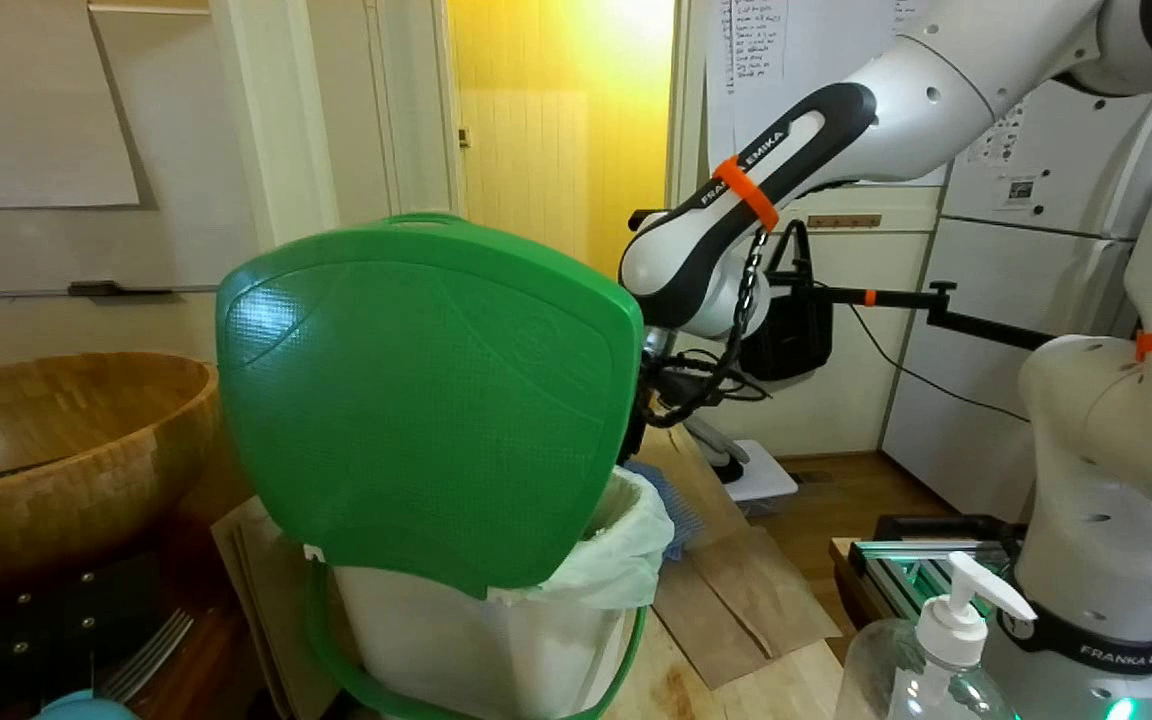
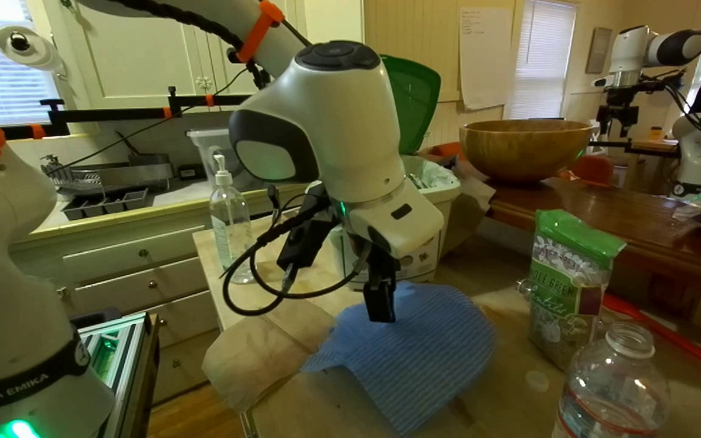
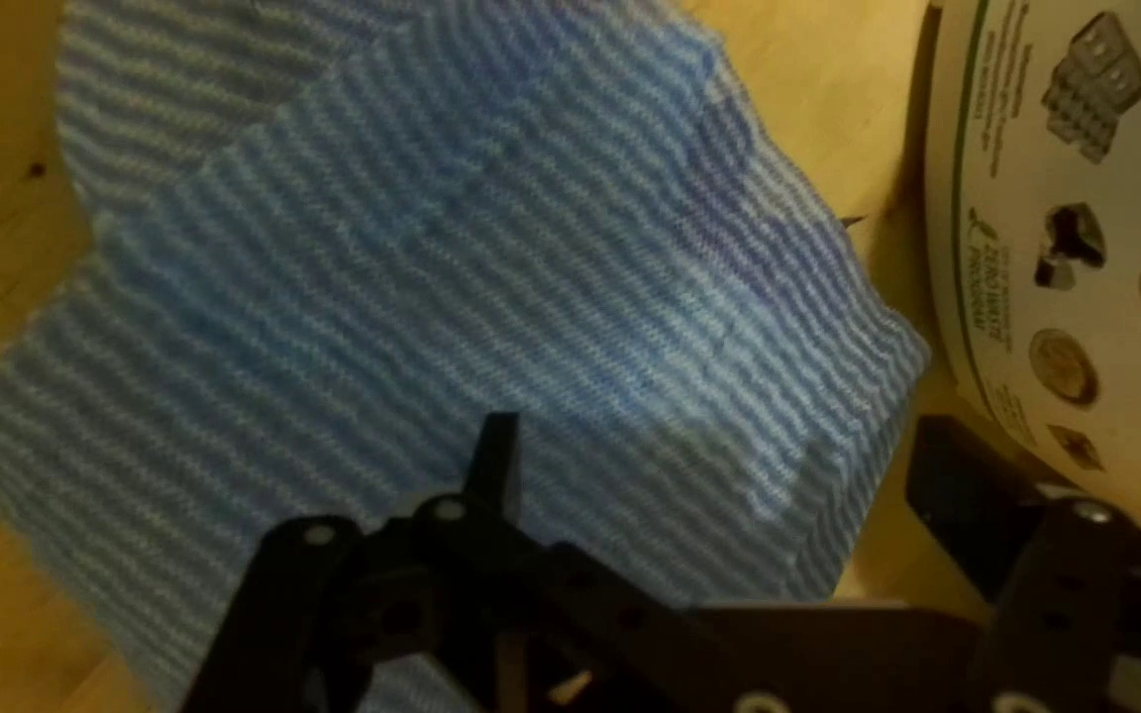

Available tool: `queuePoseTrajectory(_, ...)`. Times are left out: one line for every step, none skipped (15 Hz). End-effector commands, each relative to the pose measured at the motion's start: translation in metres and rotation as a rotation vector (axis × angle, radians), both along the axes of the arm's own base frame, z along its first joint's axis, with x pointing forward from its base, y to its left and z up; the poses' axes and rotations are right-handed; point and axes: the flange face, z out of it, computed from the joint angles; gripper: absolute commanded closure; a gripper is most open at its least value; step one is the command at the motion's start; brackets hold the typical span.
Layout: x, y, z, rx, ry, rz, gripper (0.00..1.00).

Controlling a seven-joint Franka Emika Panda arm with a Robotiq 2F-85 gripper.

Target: Open the bin, take the blue object and then put it back, then close the bin

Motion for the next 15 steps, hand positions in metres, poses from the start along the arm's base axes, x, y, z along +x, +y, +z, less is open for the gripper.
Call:
queuePoseTrajectory(0.013,0.002,-0.022,0.026,0.029,-0.036,0.0)
queuePoseTrajectory(0.016,0.003,-0.026,0.031,0.033,-0.036,0.0)
queuePoseTrajectory(0.018,0.004,-0.03,0.035,0.038,-0.036,0.0)
queuePoseTrajectory(0.021,0.005,-0.034,0.036,0.037,-0.033,0.0)
queuePoseTrajectory(0.024,0.006,-0.037,0.038,0.039,-0.036,0.0)
queuePoseTrajectory(0.027,0.007,-0.039,0.04,0.038,-0.033,0.0)
queuePoseTrajectory(0.03,0.008,-0.041,0.04,0.036,-0.033,0.0)
queuePoseTrajectory(0.033,0.01,-0.043,0.038,0.036,-0.028,0.0)
queuePoseTrajectory(0.035,0.011,-0.046,0.036,0.04,-0.025,0.0)
queuePoseTrajectory(0.037,0.012,-0.049,0.03,0.044,-0.014,0.0)
queuePoseTrajectory(0.038,0.013,-0.051,0.025,0.051,-0.003,0.0)
queuePoseTrajectory(0.039,0.014,-0.053,0.019,0.059,0.011,0.0)
queuePoseTrajectory(0.04,0.015,-0.056,0.017,0.065,0.023,0.0)
queuePoseTrajectory(0.04,0.016,-0.058,0.013,0.074,0.038,0.0)
queuePoseTrajectory(0.04,0.016,-0.06,0.007,0.082,0.054,0.0)
